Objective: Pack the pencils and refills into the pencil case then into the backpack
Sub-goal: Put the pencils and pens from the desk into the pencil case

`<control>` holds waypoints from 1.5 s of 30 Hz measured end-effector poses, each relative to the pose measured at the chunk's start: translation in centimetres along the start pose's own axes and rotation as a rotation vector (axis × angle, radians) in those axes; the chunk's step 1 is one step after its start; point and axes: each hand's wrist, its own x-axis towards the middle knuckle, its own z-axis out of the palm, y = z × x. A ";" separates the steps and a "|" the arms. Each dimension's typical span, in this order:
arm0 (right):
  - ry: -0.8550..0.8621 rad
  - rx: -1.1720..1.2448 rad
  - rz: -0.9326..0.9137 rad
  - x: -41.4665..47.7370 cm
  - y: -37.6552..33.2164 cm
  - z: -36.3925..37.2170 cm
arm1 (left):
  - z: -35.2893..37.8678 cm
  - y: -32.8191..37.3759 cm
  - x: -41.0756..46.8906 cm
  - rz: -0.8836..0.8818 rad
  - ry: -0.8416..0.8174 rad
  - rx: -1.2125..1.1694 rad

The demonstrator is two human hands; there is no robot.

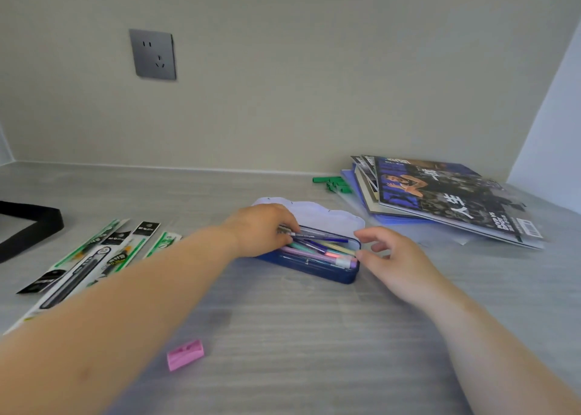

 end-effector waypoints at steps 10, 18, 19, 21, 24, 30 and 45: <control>-0.029 -0.008 0.011 0.0 -0.2 0.1 | -0.5 -2.3 -0.2 -0.105 0.004 -0.283; -0.059 -0.007 0.022 0.0 -0.2 0.1 | -0.3 -2.3 -0.8 -0.107 0.071 -0.137; -0.058 -0.005 0.023 0.0 -0.3 0.1 | -0.3 -2.3 -0.9 -0.100 0.082 -0.102; -0.051 -0.010 0.020 0.0 -0.3 0.1 | -0.4 -2.5 -1.2 -0.074 0.119 -0.100; -0.045 -0.014 -0.006 -0.1 -0.3 0.0 | -0.7 -3.1 -1.8 -0.091 0.142 -0.145; -0.012 0.034 -0.040 -0.2 -0.7 0.5 | -0.4 -4.2 -3.1 -0.158 0.016 -0.210; -0.250 -0.184 -0.566 -5.5 -7.4 5.1 | -2.3 -6.0 -9.4 -0.045 0.042 -0.018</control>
